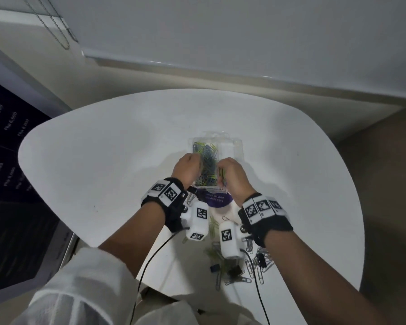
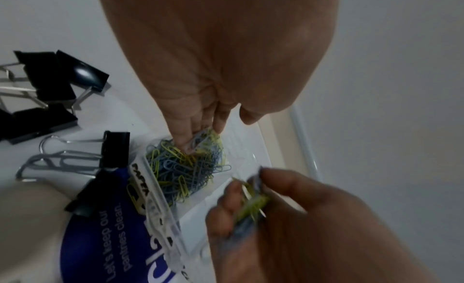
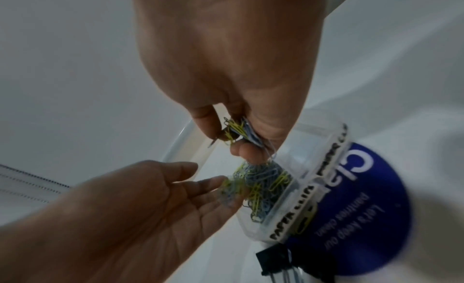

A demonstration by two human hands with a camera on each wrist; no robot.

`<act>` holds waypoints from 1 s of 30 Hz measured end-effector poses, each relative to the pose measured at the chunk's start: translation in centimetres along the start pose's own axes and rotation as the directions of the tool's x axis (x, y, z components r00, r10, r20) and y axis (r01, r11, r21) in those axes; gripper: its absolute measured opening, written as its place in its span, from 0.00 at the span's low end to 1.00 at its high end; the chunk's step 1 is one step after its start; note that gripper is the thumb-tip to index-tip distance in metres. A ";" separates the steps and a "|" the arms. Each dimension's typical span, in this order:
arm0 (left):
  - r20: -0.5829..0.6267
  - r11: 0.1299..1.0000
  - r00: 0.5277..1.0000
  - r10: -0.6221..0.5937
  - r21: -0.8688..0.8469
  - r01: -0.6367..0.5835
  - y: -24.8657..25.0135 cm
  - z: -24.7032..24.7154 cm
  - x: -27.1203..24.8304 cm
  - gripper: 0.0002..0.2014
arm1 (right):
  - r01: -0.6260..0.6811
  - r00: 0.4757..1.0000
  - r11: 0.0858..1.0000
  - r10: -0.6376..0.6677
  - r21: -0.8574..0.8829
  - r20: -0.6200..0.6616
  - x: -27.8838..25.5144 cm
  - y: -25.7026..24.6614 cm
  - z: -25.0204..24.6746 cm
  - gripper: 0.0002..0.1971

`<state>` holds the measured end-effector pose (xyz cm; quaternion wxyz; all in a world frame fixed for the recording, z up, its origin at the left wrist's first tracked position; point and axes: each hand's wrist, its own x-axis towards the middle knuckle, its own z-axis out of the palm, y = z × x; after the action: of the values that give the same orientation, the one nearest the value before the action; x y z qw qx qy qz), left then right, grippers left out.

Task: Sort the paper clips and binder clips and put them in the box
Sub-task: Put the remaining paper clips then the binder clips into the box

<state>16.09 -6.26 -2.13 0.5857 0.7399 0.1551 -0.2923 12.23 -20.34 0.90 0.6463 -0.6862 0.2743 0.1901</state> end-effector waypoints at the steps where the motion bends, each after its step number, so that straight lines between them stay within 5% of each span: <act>1: -0.006 1.000 1.000 -0.008 -0.017 0.008 -0.4 -0.1 0.0 0.16 | -0.004 1.000 0.999 0.004 -0.045 -0.003 0.7 -0.4 0.5 0.05; 10: -0.059 0.996 0.996 0.070 -0.042 -0.073 -1.7 -0.4 -5.0 0.11 | 0.135 0.991 0.900 -0.119 -0.415 0.064 2.1 -0.1 2.4 0.17; 17: 0.122 0.874 0.951 0.284 0.374 -0.309 -4.6 0.6 -7.7 0.08 | 0.311 0.943 0.863 -0.333 -0.397 0.016 -0.8 1.7 -0.8 0.20; 22: 0.481 0.526 0.849 0.218 0.675 -0.518 -7.9 2.4 -9.4 0.14 | 0.290 0.917 0.851 -0.378 -0.439 -0.126 -3.2 6.2 -7.2 0.15; 27: 0.694 0.237 0.675 0.250 0.632 -0.738 -9.7 6.1 -11.4 0.18 | 0.104 0.939 0.761 -0.287 -0.641 -0.189 -5.2 11.7 -13.1 0.15; 30: 0.749 0.125 0.634 0.191 0.622 -0.773 -10.4 8.2 -12.4 0.19 | 0.065 0.972 0.754 -0.197 -0.654 -0.131 -6.0 13.5 -13.8 0.22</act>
<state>-1.60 -9.95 -3.79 0.1335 0.8308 -0.4598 -0.2838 -2.11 -33.45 -4.76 0.3531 -0.8989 0.2042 0.1600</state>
